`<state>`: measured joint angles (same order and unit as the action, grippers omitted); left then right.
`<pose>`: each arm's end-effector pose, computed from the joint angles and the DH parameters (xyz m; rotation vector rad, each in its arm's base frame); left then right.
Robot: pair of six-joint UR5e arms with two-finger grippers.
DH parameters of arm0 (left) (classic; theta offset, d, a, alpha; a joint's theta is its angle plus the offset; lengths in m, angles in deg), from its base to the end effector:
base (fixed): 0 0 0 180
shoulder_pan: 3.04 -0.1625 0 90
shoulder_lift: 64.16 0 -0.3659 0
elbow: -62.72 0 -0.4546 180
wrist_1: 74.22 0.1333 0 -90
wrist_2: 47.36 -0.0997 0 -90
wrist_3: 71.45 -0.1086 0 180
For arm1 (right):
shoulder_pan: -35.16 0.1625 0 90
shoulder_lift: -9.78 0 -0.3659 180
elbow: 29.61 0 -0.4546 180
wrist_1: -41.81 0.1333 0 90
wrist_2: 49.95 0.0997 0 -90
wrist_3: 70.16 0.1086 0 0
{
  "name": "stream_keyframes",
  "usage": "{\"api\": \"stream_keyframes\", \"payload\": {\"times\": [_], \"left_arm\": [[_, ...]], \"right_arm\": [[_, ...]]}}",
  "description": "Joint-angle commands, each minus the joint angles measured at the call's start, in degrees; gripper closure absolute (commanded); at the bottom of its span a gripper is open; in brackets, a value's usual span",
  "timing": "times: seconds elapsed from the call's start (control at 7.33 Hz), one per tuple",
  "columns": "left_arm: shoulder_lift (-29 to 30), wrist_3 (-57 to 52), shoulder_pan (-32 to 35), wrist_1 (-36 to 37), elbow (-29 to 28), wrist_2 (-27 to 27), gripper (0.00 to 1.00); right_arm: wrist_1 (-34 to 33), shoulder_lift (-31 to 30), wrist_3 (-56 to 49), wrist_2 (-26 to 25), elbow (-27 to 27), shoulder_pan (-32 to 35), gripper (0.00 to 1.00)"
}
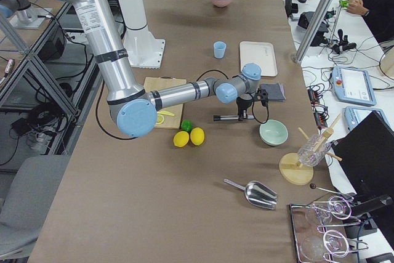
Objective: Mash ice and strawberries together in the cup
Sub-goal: 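Stand the muddler upright on the table and release it with the right gripper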
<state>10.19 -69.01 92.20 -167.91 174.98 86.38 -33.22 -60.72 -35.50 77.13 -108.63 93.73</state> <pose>-0.1004 -0.4577 0.5219 0.1895 0.7569 -0.0586 -0.3059 -0.6307 0.4798 -0.0163 -0.7500 -0.0789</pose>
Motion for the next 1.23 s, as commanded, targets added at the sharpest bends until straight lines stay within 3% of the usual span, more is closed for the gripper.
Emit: {"api": "stream_keyframes", "payload": {"times": [0.0,0.14,0.27,0.55,0.82,1.09], "left_arm": [[-0.09,0.89,0.03,0.00,0.94,0.12,0.02],[-0.09,0.98,0.03,0.00,1.21,0.12,0.02],[0.00,0.98,0.03,0.00,1.30,0.03,0.02],[0.00,0.98,0.03,0.00,1.12,0.03,0.02],[1.13,0.90,-0.15,1.04,0.16,-0.14,0.02],[7.87,-0.76,0.11,11.46,-2.63,0.03,0.02]], "right_arm": [[-0.04,-0.96,-0.04,1.50,0.63,0.14,1.00],[-0.04,-1.66,-0.04,2.47,0.45,0.57,0.78],[0.14,-1.67,-0.12,3.08,0.54,0.67,0.01],[0.05,-2.01,-0.30,4.83,0.10,3.19,0.00],[-0.12,-6.12,-7.56,10.37,-2.08,11.78,0.00],[-0.21,-10.96,-12.57,12.14,-4.29,20.31,0.00]]}}
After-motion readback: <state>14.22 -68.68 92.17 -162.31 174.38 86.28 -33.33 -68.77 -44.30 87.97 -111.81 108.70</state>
